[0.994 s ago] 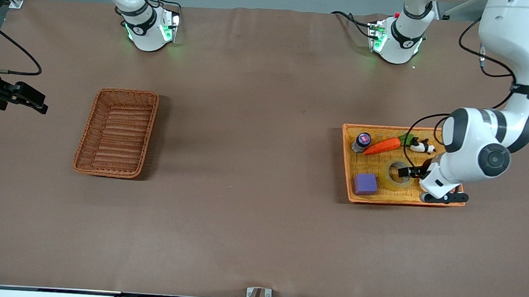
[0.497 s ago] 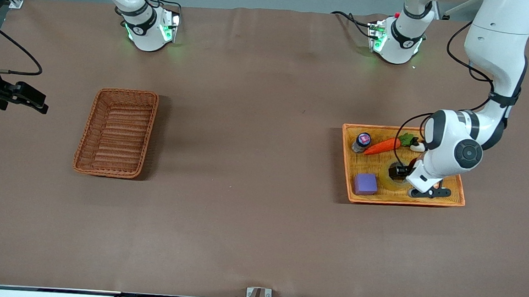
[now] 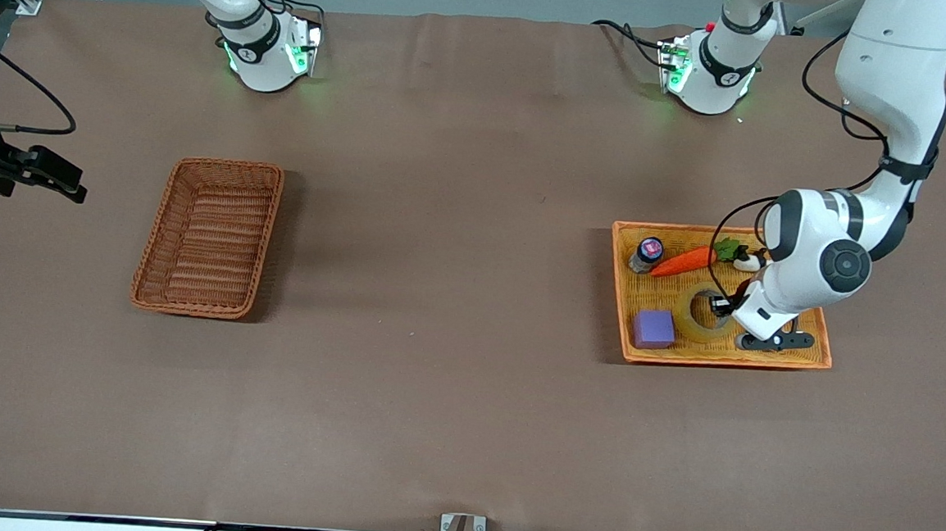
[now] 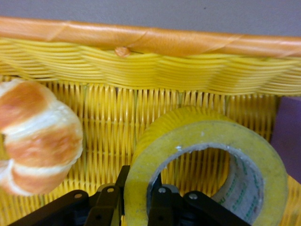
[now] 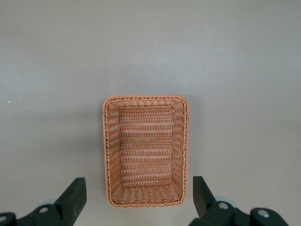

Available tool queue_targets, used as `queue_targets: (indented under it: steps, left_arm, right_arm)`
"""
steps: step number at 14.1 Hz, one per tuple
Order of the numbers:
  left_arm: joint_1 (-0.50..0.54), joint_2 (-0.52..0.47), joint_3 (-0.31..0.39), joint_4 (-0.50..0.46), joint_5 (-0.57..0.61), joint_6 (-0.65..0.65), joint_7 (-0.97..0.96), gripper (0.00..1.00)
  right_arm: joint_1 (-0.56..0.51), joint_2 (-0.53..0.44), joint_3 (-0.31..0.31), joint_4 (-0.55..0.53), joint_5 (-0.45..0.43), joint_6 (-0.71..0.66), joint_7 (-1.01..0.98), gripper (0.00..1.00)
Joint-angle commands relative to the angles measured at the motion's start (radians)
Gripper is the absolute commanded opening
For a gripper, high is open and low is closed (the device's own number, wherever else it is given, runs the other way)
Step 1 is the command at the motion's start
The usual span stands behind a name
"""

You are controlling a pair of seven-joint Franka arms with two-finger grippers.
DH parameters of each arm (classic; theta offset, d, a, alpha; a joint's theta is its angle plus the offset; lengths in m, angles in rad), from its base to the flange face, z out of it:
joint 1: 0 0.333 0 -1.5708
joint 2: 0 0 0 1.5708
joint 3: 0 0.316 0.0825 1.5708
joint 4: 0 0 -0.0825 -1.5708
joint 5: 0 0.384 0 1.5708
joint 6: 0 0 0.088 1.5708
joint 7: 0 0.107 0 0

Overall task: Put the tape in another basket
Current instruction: 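Lift the tape roll with the left gripper and carry it toward the basket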

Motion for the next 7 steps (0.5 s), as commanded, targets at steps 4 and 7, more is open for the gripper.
queue_targets:
  steps: [4, 7]
  left_arm:
    - [-0.016, -0.087, -0.031, 0.301, -0.005, -0.539, -0.010, 0.02]
    - [-0.021, -0.077, -0.169, 0.378, -0.005, -0.572, -0.121, 0.07]
  right_arm:
    - [-0.002, -0.024, 0.001, -0.025, 0.017, 0.000, -0.009, 1.00]
    - [-0.003, -0.024, 0.001, -0.026, 0.017, 0.000, -0.009, 1.00]
